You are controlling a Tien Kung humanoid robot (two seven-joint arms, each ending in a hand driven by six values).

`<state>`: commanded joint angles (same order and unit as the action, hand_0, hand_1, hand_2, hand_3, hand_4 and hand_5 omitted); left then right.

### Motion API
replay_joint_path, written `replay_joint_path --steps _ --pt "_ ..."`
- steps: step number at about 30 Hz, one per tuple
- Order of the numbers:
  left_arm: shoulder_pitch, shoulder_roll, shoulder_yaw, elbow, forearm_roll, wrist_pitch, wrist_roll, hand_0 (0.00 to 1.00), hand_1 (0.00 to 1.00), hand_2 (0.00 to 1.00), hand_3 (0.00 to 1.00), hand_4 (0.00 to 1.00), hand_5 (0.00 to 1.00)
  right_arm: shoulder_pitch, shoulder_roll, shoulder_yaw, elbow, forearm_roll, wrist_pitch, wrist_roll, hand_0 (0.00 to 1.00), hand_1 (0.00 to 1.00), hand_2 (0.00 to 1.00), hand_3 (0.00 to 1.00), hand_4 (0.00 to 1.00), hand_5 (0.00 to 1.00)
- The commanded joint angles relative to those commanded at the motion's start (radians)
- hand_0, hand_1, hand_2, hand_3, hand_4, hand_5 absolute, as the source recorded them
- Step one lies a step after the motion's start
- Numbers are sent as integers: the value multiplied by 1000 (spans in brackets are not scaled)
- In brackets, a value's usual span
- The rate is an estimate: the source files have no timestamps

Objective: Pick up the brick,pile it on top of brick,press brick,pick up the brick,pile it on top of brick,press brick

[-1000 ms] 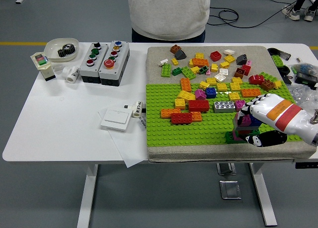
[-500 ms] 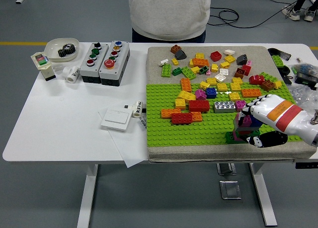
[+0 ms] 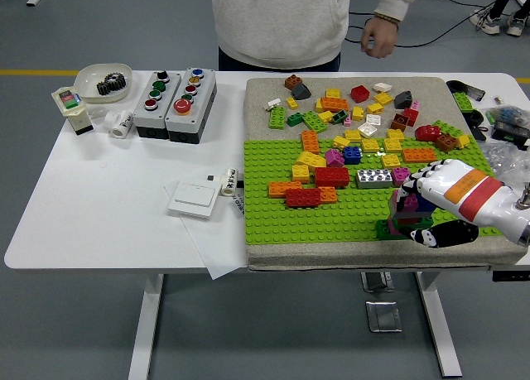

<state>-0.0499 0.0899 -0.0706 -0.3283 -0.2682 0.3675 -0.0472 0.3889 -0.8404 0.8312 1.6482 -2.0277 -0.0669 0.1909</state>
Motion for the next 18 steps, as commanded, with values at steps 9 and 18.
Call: replay_joint_path --steps 9,18 --pt "3 0 -5 0 8 1 2 598 717 685 551 560 614 -5 1 3 1 -1 1 0 589 578 620 528 746 400" --pt "2 0 -3 0 6 0 1 597 717 685 550 560 616 -4 -1 10 7 2 -5 2 588 578 620 528 747 400"
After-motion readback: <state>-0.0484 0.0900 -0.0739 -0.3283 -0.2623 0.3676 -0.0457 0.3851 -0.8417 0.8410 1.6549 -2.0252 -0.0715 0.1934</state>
